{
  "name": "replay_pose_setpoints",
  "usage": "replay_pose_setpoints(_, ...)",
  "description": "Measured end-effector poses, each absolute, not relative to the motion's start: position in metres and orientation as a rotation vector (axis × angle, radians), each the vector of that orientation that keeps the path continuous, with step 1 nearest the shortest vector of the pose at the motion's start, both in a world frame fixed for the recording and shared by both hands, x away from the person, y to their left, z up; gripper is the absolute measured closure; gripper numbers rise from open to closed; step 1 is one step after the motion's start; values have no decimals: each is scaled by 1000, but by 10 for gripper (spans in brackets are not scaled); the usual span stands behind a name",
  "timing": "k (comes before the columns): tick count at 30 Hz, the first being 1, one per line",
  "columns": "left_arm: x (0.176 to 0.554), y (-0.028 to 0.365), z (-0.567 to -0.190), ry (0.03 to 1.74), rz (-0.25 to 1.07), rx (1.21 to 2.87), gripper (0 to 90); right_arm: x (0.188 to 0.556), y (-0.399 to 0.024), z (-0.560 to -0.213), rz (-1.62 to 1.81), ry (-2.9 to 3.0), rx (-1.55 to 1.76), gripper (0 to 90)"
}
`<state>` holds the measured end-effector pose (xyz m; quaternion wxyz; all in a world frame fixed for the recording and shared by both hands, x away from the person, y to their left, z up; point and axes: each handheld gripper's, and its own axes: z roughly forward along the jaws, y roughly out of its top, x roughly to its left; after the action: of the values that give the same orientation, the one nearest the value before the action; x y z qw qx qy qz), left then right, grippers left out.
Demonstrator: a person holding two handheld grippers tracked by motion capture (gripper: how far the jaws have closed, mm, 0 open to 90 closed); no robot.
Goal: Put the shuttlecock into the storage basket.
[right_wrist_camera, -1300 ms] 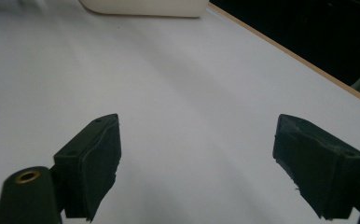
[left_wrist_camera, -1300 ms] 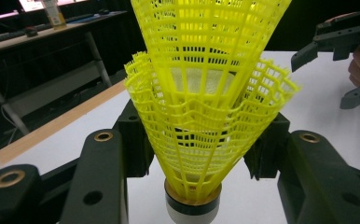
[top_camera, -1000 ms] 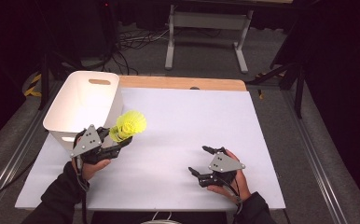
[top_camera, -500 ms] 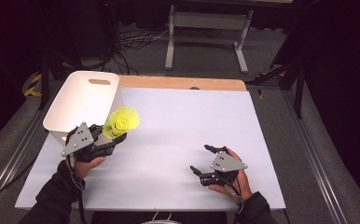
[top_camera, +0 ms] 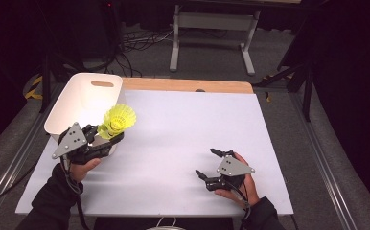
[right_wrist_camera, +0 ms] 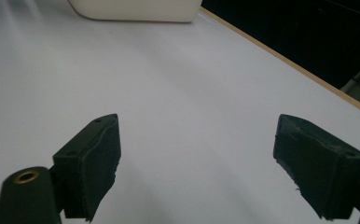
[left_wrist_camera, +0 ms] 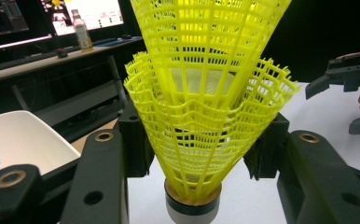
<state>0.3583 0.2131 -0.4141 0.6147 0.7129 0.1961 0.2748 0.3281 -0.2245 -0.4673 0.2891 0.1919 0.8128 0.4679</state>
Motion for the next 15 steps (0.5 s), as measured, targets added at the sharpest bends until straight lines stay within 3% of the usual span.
replay_pose_setpoints(15,358,229,-406,473,642,1612,516,330,-228,-466,1237,2126,551,170)
